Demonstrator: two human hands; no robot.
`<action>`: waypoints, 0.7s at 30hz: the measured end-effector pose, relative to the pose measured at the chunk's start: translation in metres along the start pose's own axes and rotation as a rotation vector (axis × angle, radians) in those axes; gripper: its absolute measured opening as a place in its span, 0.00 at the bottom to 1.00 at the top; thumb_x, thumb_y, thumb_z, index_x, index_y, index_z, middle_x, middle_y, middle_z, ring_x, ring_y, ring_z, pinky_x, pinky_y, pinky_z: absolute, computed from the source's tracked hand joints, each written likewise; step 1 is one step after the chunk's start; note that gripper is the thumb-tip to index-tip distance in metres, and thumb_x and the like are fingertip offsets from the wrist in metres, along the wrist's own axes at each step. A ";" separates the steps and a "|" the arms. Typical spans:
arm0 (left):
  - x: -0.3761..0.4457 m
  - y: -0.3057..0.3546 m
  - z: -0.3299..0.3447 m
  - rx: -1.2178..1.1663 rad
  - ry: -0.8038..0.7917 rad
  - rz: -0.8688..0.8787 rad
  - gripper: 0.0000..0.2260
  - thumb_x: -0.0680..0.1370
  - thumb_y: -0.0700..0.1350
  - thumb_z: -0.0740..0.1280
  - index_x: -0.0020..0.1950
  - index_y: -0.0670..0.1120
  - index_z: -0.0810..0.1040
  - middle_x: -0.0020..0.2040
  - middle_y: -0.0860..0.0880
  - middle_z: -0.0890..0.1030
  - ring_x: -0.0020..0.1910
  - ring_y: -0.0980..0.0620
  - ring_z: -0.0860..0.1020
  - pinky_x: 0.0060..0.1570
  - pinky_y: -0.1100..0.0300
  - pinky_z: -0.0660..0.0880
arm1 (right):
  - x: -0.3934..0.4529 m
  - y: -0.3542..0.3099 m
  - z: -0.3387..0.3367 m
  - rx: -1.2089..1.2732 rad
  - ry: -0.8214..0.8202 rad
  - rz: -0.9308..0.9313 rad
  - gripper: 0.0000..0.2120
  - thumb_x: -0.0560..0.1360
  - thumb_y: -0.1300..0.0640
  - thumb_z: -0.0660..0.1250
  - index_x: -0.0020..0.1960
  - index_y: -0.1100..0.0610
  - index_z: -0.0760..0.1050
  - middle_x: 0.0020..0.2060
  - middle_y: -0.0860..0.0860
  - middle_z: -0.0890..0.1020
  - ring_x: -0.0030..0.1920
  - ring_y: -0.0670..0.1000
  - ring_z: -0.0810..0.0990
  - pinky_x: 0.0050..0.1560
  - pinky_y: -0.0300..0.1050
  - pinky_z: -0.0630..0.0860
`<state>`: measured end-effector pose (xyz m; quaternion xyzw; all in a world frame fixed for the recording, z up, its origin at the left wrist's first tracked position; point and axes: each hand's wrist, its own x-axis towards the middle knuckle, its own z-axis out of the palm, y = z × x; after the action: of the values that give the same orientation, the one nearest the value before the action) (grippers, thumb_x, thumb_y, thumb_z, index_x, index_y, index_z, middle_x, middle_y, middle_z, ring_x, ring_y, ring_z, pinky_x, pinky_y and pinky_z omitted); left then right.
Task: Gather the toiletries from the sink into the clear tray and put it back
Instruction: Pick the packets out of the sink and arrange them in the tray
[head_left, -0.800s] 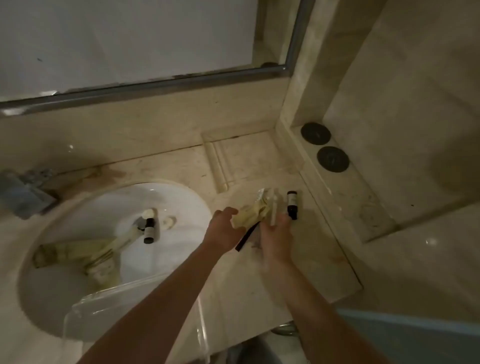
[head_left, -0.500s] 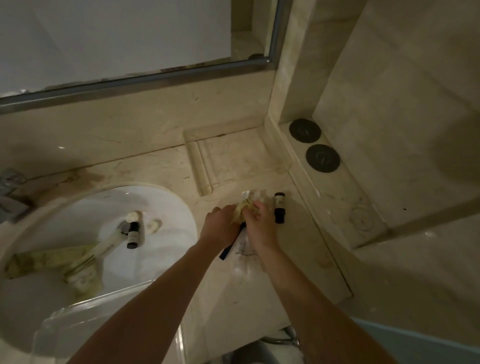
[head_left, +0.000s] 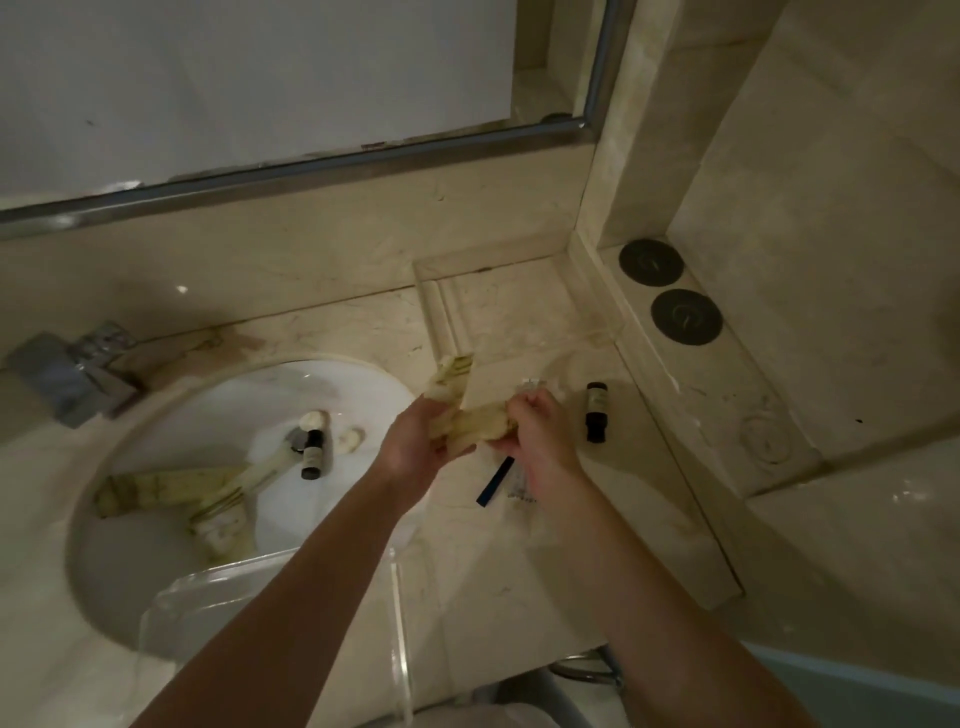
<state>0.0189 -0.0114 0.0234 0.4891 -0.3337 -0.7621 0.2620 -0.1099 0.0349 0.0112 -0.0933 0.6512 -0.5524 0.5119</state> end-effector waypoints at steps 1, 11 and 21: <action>-0.004 0.003 -0.007 -0.097 0.004 -0.007 0.14 0.79 0.41 0.55 0.62 0.43 0.74 0.54 0.41 0.80 0.54 0.42 0.78 0.53 0.49 0.75 | -0.003 0.002 0.003 -0.028 0.008 -0.010 0.05 0.75 0.65 0.62 0.47 0.57 0.71 0.52 0.58 0.78 0.49 0.55 0.80 0.45 0.50 0.82; -0.056 0.004 -0.079 -0.046 0.014 0.151 0.14 0.74 0.28 0.64 0.53 0.45 0.78 0.42 0.48 0.84 0.46 0.47 0.83 0.45 0.51 0.78 | -0.063 0.031 0.049 -0.141 -0.173 -0.227 0.21 0.71 0.69 0.66 0.59 0.50 0.72 0.52 0.53 0.77 0.49 0.51 0.79 0.44 0.41 0.77; -0.104 0.006 -0.152 -0.129 0.152 0.123 0.13 0.76 0.29 0.62 0.56 0.41 0.77 0.44 0.45 0.82 0.39 0.50 0.82 0.34 0.59 0.79 | -0.106 0.069 0.079 -0.899 -0.516 -0.881 0.34 0.62 0.40 0.74 0.66 0.49 0.72 0.76 0.48 0.52 0.74 0.46 0.56 0.69 0.36 0.60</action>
<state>0.1995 0.0222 0.0419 0.5061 -0.2927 -0.7251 0.3638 0.0299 0.0840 0.0256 -0.6822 0.5758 -0.3451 0.2897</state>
